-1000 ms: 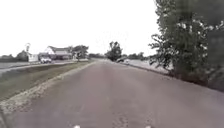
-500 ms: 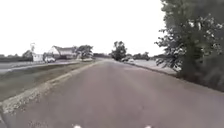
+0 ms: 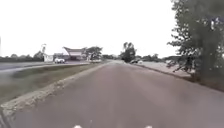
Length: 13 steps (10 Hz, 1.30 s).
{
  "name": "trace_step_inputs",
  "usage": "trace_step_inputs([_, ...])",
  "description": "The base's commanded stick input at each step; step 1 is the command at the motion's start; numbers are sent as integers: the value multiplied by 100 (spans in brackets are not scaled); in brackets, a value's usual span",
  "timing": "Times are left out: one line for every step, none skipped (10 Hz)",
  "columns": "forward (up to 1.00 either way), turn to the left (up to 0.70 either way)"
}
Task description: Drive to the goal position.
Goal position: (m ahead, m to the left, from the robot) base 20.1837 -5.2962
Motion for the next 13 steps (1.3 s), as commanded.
trace_step_inputs([70, 0])
trace_step_inputs([70, 4])
trace_step_inputs([70, 28])
trace_step_inputs([70, 16])
trace_step_inputs([70, 0])
trace_step_inputs([70, 0])
trace_step_inputs([70, 0])
trace_step_inputs([70, 0])
trace_step_inputs([70, 0])
trace_step_inputs([70, 0])
trace_step_inputs([70, 0])
trace_step_inputs([70, 0])
trace_step_inputs([70, 0])
